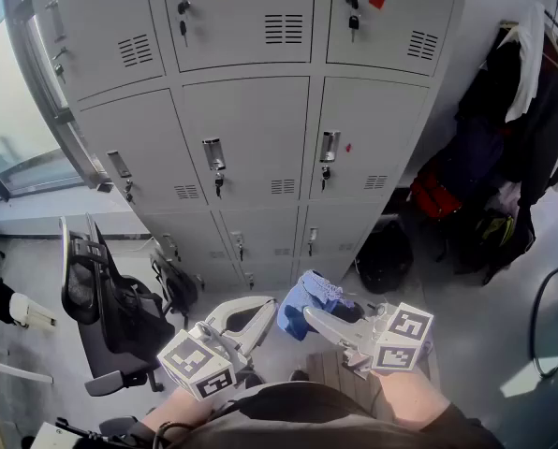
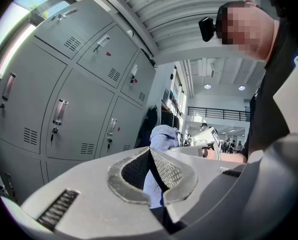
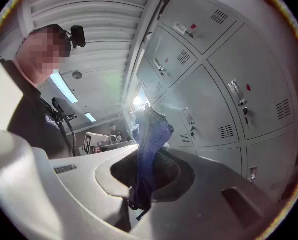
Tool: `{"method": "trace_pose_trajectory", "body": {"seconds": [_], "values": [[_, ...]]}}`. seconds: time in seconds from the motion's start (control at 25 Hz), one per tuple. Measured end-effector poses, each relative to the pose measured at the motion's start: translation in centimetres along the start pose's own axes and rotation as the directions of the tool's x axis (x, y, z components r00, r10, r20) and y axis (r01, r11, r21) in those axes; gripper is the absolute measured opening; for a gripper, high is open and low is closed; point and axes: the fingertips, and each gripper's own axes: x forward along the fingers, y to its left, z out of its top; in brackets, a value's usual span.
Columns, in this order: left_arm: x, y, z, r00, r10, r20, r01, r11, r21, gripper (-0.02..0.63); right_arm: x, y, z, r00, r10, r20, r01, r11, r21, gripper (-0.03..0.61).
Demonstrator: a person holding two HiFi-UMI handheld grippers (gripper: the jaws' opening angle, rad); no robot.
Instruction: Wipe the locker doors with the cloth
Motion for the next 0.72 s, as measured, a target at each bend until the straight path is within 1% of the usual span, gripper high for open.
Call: {"method": "trace_pose_trajectory", "body": {"seconds": [0.36,0.56,0.72], "values": [[-1.6,0.7,0.3,1.0,0.017,0.011,-0.017,1.0,-0.001,0.0,1.4,0.8,-0.1,1.0,0.011,-0.01,-0.011,1.0,-0.013,0.054],[-2.0,1.1,0.5,1.0,0.018,0.019,-0.018,1.0,-0.005,0.0,1.8,0.7,0.5,1.0,0.014,0.024,-0.014,1.0,0.003,0.054],[-2.1,1.4,0.8,1.0,0.014,0.024,-0.014,1.0,-0.003,0.0,2.3,1.0,0.7,0.999,0.028,0.023,-0.028,1.0,0.002,0.054]]}}
